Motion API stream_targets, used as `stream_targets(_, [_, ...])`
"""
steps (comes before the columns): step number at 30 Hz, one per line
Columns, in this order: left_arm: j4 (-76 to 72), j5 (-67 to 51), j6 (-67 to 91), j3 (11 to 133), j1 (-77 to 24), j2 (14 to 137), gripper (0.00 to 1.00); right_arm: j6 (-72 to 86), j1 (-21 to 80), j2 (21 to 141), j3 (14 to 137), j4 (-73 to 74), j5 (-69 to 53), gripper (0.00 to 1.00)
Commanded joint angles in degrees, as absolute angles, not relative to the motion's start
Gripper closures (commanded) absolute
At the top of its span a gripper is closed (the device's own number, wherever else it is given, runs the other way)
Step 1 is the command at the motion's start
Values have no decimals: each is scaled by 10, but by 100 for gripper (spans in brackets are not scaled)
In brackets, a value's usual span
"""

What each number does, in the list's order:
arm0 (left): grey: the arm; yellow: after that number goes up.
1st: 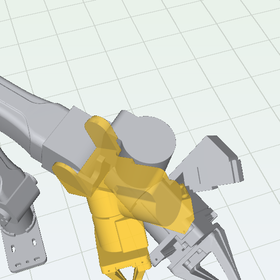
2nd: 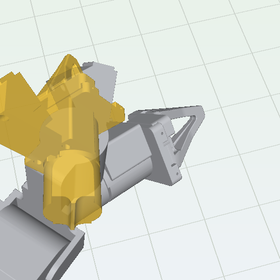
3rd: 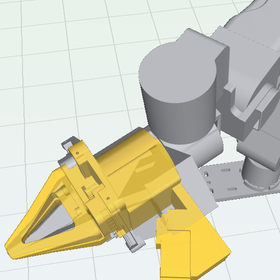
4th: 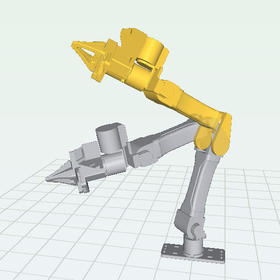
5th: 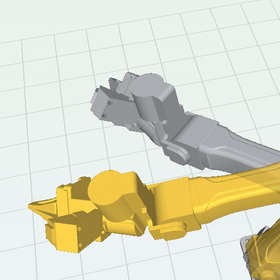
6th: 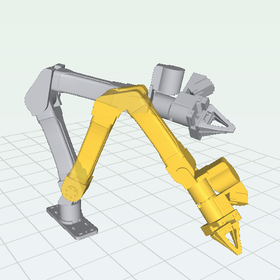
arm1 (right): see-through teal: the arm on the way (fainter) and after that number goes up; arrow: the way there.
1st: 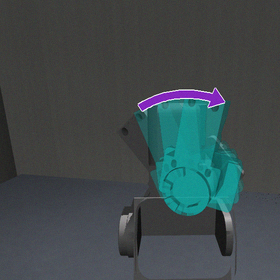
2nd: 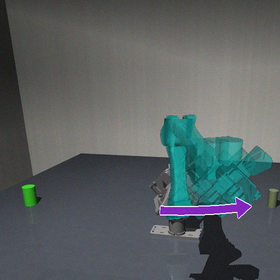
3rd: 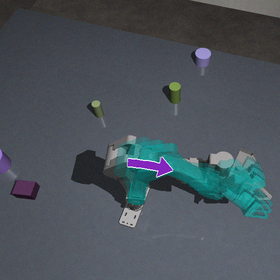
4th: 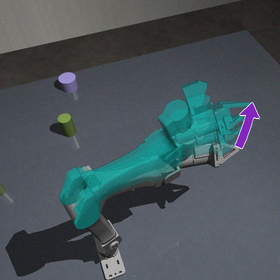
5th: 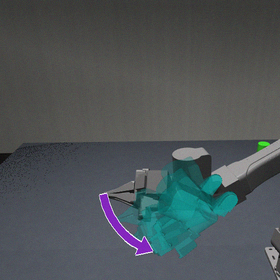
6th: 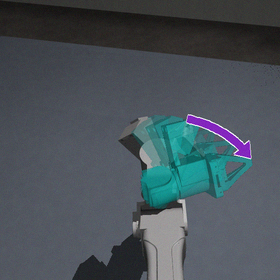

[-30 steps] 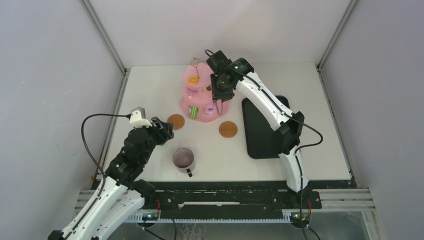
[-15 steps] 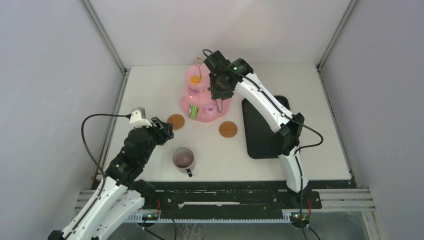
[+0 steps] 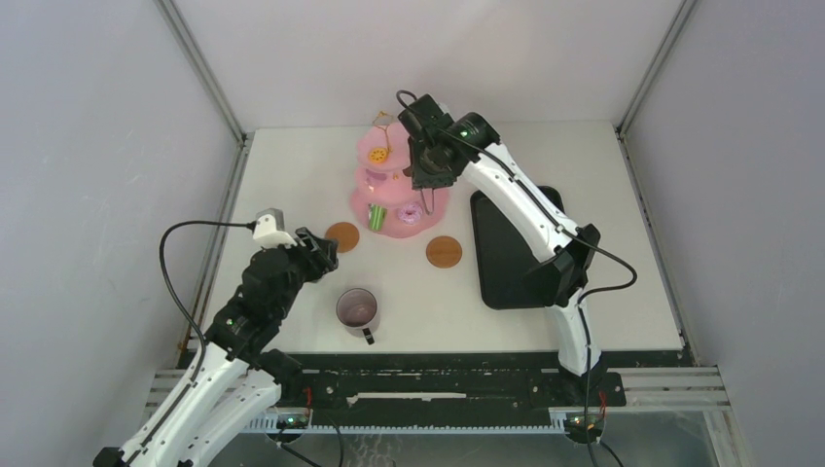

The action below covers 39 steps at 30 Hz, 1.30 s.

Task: Serve the afternoon tea

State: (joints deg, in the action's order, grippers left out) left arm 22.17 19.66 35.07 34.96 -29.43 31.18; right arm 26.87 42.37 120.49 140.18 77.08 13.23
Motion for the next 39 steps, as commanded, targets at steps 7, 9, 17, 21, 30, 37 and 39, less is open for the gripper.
stream_targets(7, [207, 189, 359, 355, -291, 316, 39, 248, 442, 1196, 1447, 724, 127, 78])
stream_targets(9, [207, 190, 359, 354, -291, 316, 39, 247, 442, 1205, 1458, 723, 122, 78])
stream_targets(17, [207, 193, 357, 351, -291, 317, 39, 244, 442, 1228, 1465, 707, 109, 76])
stream_targets(21, [204, 194, 355, 349, -291, 321, 39, 244, 440, 1238, 1470, 703, 103, 75])
stream_targets(30, [196, 193, 352, 348, -291, 333, 39, 244, 430, 1246, 1466, 697, 92, 69])
stream_targets(37, [197, 193, 352, 348, -291, 335, 39, 248, 421, 1245, 1457, 693, 75, 61])
stream_targets(39, [197, 193, 352, 347, -291, 334, 39, 249, 420, 1245, 1455, 693, 71, 59])
